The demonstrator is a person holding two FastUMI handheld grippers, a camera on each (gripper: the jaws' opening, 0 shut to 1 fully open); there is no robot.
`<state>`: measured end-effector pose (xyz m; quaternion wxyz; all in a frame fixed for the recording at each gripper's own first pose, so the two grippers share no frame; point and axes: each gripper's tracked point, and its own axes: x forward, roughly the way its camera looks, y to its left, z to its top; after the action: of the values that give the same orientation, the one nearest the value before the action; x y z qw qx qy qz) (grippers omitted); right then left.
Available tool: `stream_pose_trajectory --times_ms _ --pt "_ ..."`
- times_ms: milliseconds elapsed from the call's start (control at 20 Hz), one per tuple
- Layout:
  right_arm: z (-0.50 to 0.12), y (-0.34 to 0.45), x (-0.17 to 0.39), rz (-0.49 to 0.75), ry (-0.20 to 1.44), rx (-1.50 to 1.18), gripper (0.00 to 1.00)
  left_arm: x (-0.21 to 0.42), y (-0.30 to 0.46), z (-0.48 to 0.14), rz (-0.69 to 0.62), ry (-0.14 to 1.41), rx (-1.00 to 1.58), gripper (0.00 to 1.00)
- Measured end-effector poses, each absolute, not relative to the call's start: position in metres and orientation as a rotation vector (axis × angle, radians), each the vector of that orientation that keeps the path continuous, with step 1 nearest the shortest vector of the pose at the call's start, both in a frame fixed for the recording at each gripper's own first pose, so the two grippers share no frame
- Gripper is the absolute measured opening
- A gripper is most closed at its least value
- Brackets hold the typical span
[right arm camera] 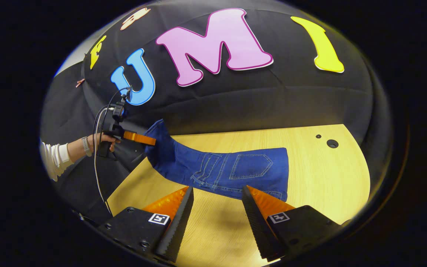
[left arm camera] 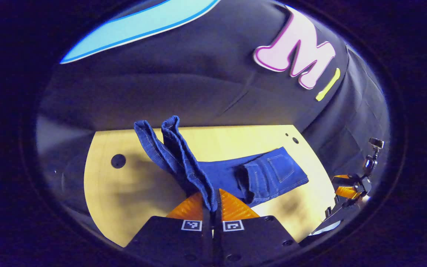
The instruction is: Grasp the waist and the cuffs of the jeans and fold them to make the two legs overlap; first hold the waist and fold one-third of the jeans toward the cuffs, then hold the cuffs and fold the remaining one-third in the same direction to finish folding.
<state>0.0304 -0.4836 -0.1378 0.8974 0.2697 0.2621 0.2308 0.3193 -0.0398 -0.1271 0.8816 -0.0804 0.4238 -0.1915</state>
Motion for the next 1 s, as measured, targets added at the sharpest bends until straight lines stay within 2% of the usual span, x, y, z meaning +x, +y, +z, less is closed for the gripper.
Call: stream_pose_trajectory --times_ms 350,450,650,800,900,950,1000 --pt "-0.137 -0.526 -0.005 0.407 0.509 0.545 0.81 0.318 -0.231 -0.087 -0.672 0.806 -0.177 0.06" --pt "-0.146 -0.538 -0.014 0.376 0.520 0.548 0.81 0.315 -0.286 -0.106 -0.718 0.840 -0.228 0.06" --pt "-0.157 -0.564 -0.029 0.322 0.526 0.589 0.81 0.323 -0.339 -0.174 -0.680 0.916 -0.154 0.06" --pt "-0.168 -0.585 -0.036 0.294 0.526 0.542 0.81 0.302 -0.362 -0.234 -0.628 1.058 -0.071 0.07" --pt "-0.173 -0.596 -0.038 0.287 0.522 0.517 0.81 0.300 -0.370 -0.257 -0.600 1.126 -0.069 0.13" --pt "-0.174 -0.602 -0.038 0.287 0.519 0.508 0.81 0.301 -0.383 -0.269 -0.594 1.146 -0.096 0.26" --pt "-0.176 -0.606 -0.039 0.291 0.520 0.500 0.81 0.298 -0.392 -0.276 -0.585 1.155 -0.106 0.29"
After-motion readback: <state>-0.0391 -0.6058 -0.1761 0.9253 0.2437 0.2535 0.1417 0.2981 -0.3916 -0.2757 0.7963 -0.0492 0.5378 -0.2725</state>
